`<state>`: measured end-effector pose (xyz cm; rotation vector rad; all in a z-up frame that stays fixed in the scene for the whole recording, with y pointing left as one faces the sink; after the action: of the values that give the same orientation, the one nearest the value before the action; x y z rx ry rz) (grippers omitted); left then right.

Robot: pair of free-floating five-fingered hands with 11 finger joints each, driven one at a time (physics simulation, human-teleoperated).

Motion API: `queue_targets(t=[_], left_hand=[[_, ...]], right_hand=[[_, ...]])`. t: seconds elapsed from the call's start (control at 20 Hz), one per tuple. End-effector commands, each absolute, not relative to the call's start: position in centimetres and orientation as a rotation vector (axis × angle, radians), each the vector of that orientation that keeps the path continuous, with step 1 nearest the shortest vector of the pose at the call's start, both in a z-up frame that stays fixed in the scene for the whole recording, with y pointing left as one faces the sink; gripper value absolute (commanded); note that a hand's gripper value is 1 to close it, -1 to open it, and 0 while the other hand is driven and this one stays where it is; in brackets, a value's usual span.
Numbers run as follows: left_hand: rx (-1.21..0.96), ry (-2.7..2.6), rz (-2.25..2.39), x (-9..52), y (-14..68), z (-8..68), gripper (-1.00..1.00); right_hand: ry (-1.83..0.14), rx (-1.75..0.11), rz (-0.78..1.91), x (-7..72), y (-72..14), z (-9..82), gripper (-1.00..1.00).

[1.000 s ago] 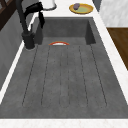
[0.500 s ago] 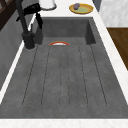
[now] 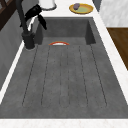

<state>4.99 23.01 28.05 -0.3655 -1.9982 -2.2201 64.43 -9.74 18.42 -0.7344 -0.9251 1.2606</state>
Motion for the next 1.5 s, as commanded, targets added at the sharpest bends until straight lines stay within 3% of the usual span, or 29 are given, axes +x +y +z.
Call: queue_targets(t=[0.0, 0.05, 1.0, 1.05, 1.45], left_hand=[[-0.365, -1.998, -2.22, 5.0, 23.0, 28.1, 0.0], [-0.365, -1.998, -2.22, 5.0, 23.0, 28.1, 0.0], [-0.365, -1.998, -2.22, 5.0, 23.0, 28.1, 0.0], [-0.365, -1.998, -2.22, 5.0, 23.0, 28.1, 0.0], [-0.365, -1.998, -2.22, 5.0, 23.0, 28.1, 0.0]], right_hand=[[-0.81, -0.663, 1.277, 64.4, -9.1, 18.1, -1.0], [-0.789, -0.646, 1.28, 64.6, -9.0, 18.0, 1.0], [-0.761, -0.786, 1.278, 64.3, -9.1, 17.9, 1.0], [-0.757, -0.809, 1.272, 64.2, -9.2, 18.0, -1.0], [-0.678, -0.851, 1.346, 64.5, -10.5, 19.5, -1.0]])
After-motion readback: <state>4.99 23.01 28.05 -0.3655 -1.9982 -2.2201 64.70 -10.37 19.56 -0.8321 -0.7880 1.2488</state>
